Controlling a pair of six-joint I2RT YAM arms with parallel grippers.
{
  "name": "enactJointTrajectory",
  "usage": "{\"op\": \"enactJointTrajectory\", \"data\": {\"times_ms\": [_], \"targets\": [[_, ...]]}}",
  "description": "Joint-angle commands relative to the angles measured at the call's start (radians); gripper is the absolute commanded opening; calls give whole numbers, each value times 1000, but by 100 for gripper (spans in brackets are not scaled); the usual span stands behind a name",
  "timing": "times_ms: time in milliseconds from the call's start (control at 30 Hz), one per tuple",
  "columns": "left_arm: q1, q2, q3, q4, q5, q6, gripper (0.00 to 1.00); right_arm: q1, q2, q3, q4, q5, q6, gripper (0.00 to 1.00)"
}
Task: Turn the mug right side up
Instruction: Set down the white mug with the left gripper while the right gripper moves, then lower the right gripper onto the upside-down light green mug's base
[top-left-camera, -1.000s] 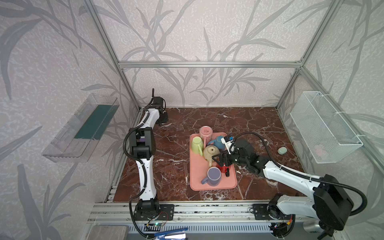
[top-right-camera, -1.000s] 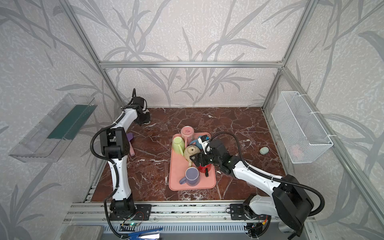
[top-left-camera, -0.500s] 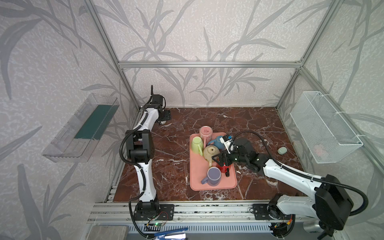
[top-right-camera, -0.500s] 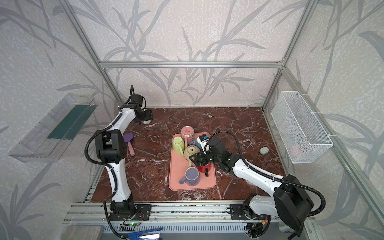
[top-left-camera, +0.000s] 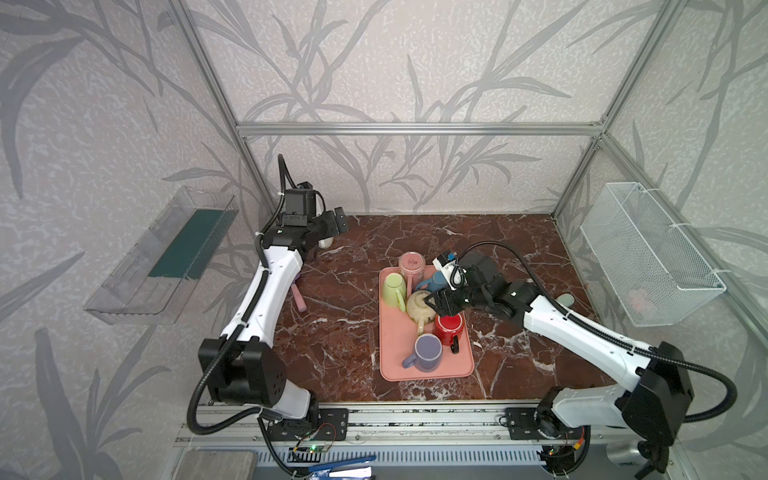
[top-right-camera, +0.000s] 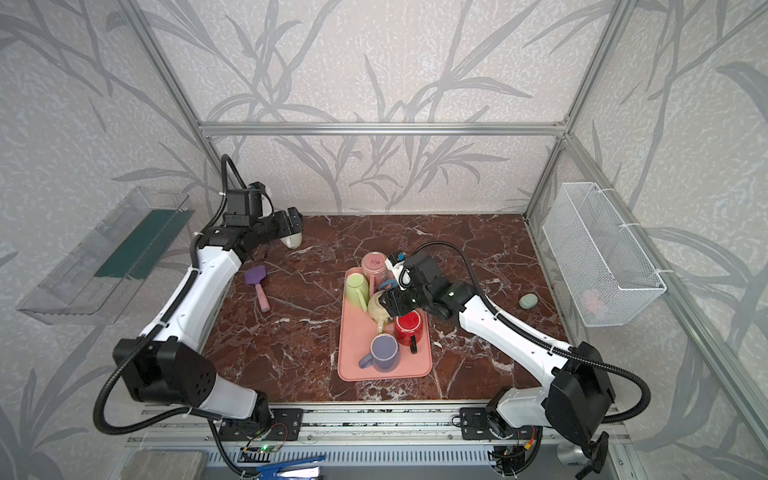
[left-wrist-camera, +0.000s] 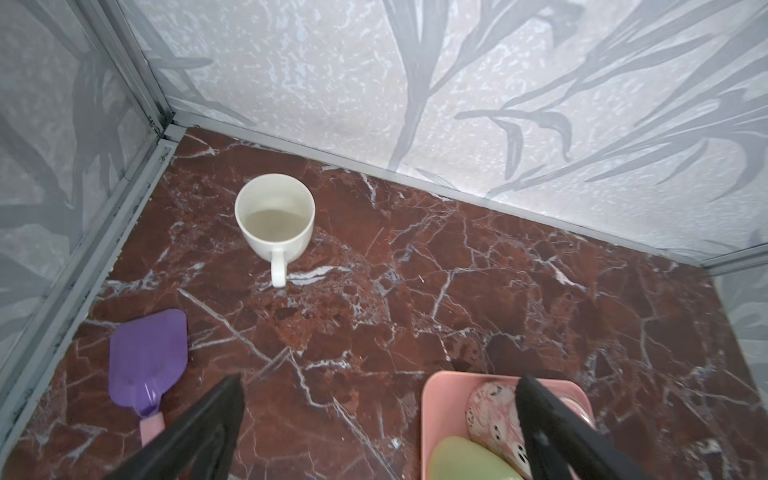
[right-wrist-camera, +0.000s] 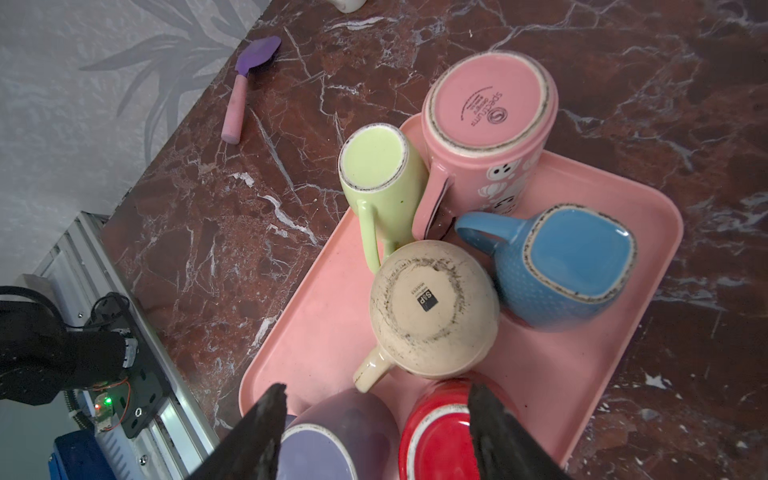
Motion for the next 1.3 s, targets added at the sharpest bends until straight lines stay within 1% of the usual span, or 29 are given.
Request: {"op": "enactJointTrajectory", "data": {"times_ms": [0, 200, 300, 333, 400, 433, 533, 633, 767, 867, 1033, 1167, 1267], "targets": [[-4, -141, -109, 56, 47, -72, 99, 51, 55, 103, -168, 89, -70, 68], [-10, -387, -307, 52, 112, -105, 99, 127, 199, 274, -307, 180, -122, 67], [-12, -487, -401, 49, 147, -110, 99, 146, 279, 348, -352, 201, -137, 64], [-10, -513, -424, 44, 153, -106, 99, 149, 298, 367, -363, 204, -140, 63], [-12, -566, -463, 18, 151, -90, 99, 157, 343, 424, -394, 213, -150, 56], [-11, -584, -474, 4, 149, -83, 99, 160, 386, 447, -408, 216, -150, 54], [-13, -643, -511, -19, 155, -80, 99, 163, 467, 527, -449, 233, -154, 54], [-14, -703, -570, 2, 172, -104, 99, 168, 556, 615, -496, 247, -152, 55], [-16, -748, -610, -4, 165, -98, 97, 171, 646, 687, -522, 281, -137, 55], [-47, -762, -622, -15, 137, -80, 97, 171, 700, 730, -528, 283, -123, 51], [-84, -776, -614, -56, 96, -48, 97, 171, 772, 790, -548, 287, -118, 51], [-99, -784, -613, -66, 86, -43, 97, 171, 819, 830, -550, 298, -115, 51], [-108, -783, -611, -71, 79, -39, 97, 170, 854, 858, -556, 307, -111, 47]]}}
